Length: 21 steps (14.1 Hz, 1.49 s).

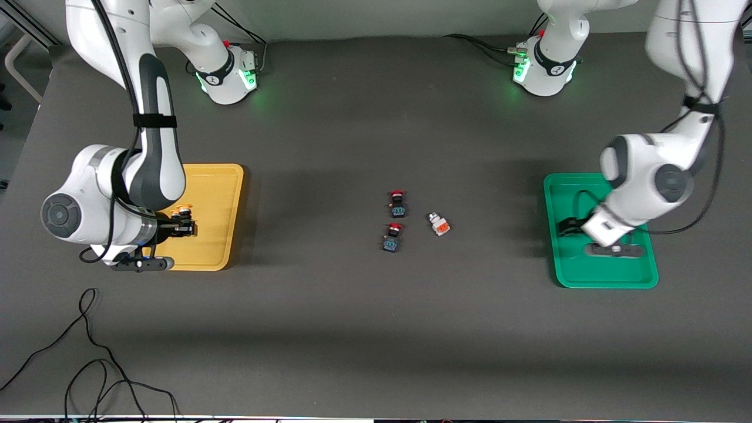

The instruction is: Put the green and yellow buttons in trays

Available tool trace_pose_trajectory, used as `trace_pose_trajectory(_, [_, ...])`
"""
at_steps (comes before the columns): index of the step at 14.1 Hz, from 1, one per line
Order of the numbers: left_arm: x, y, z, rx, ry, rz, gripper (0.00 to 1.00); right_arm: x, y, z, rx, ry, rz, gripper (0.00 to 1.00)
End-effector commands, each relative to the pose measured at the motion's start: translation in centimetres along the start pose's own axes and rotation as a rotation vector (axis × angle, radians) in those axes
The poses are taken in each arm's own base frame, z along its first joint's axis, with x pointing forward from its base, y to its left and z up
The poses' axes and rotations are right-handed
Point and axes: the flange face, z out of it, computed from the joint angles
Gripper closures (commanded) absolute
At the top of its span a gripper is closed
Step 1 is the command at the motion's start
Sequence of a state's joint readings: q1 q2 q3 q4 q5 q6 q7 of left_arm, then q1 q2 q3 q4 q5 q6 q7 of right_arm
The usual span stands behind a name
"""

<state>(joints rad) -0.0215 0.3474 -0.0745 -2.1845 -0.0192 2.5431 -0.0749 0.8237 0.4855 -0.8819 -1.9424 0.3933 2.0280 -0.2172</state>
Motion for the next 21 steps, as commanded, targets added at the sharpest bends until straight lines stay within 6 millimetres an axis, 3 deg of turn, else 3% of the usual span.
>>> trace_pose_trajectory(1, [0.4,7.6,0.8,0.002,-0.013,-0.109,0.0,-1.7,-0.5,4.2,0.011,0.051,0.0,0.76])
trace_pose_trajectory(3, [0.2,12.5,1.8,0.001,-0.017,-0.166,0.0,-1.9,-0.9,6.9,0.013,0.061,-0.003,0.76])
trace_pose_trajectory(6, [-0.8,19.1,3.9,-0.003,-0.021,-0.235,0.0,-1.8,-0.9,8.8,0.027,0.05,-0.006,0.76])
trace_pose_trajectory(7, [-1.6,21.8,4.4,-0.005,-0.019,-0.256,0.0,-1.8,-1.1,9.3,0.032,0.042,-0.004,0.66])
trace_pose_trajectory(8, [-1.9,23.7,4.8,-0.007,-0.017,-0.281,0.0,-1.7,-1.3,9.3,0.035,0.042,-0.003,0.25])
trace_pose_trajectory(9, [-2.1,25.3,4.8,-0.012,-0.012,-0.307,0.0,-1.6,-1.0,9.1,0.036,0.043,0.003,0.02])
trace_pose_trajectory(11, [-1.6,25.7,4.0,-0.014,-0.008,-0.315,0.0,-1.6,-1.4,8.2,0.054,0.045,0.003,0.0])
trace_pose_trajectory(14, [-0.8,24.6,3.3,0.001,-0.026,-0.305,0.0,-0.8,-1.7,3.1,0.113,-0.026,0.003,0.0])
trace_pose_trajectory(19, [-1.3,27.5,2.4,-0.043,-0.043,-0.362,0.0,-0.1,-3.0,-10.1,0.044,-0.128,-0.009,0.0])
trace_pose_trajectory(21, [-2.0,28.7,2.6,-0.047,-0.054,-0.386,0.0,-0.6,-4.0,-13.6,0.033,-0.145,-0.004,0.0])
